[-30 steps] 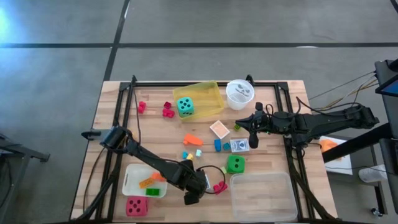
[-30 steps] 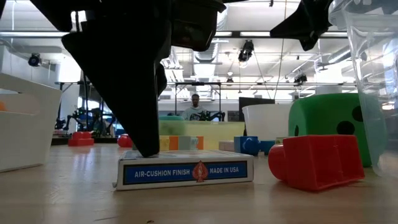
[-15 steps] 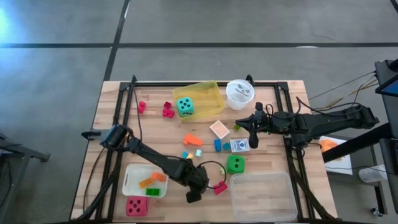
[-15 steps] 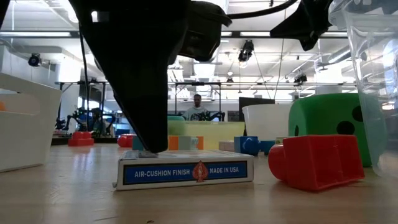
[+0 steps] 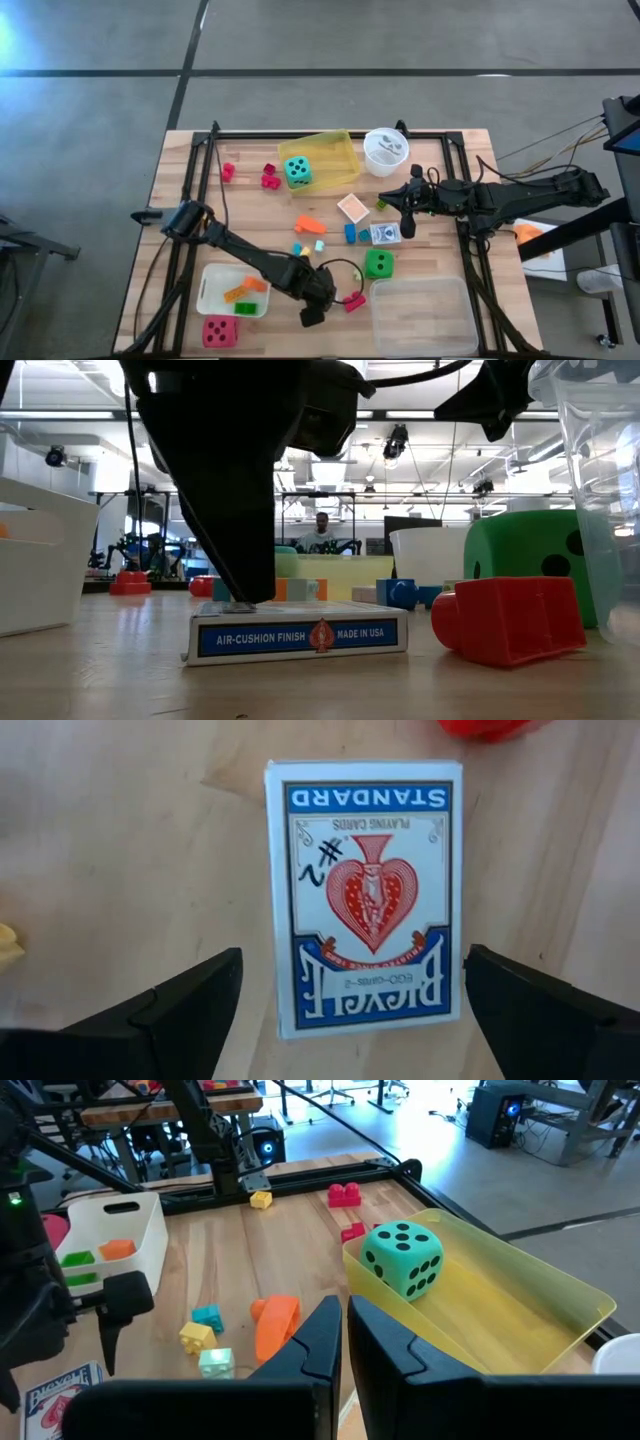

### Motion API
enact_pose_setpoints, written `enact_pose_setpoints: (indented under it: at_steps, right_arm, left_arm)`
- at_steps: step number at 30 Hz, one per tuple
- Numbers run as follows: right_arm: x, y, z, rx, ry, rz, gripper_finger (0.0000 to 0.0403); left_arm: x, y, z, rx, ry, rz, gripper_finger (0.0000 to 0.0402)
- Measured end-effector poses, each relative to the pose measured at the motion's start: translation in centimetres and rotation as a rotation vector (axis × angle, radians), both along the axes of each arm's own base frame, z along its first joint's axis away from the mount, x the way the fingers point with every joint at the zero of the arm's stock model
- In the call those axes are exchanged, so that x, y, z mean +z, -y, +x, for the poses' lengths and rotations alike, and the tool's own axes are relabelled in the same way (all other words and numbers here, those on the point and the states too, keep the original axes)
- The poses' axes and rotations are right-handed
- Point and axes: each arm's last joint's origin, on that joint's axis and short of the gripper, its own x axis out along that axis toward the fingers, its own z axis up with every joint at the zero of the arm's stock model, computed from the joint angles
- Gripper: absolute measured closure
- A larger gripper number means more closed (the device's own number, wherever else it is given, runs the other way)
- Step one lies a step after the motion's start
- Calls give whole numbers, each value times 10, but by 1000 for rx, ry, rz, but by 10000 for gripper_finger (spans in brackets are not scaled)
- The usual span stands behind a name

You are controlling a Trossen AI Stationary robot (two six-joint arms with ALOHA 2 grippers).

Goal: Pick & Place Toys
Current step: Put the white and blue deck of cards into the transparent bin

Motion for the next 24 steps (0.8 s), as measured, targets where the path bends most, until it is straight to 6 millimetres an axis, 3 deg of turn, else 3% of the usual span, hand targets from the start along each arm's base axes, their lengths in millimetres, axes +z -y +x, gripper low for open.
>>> enact_pose_setpoints:
  at_steps: [10, 24]
  right_arm:
    - [0, 0, 0, 0, 0, 0, 383]
    - [0, 0, 0, 0, 0, 0, 383]
  left_arm:
    - [-2, 16, -5, -123, 70, 87, 36]
    - [-23, 21, -4, -138, 38, 122, 36]
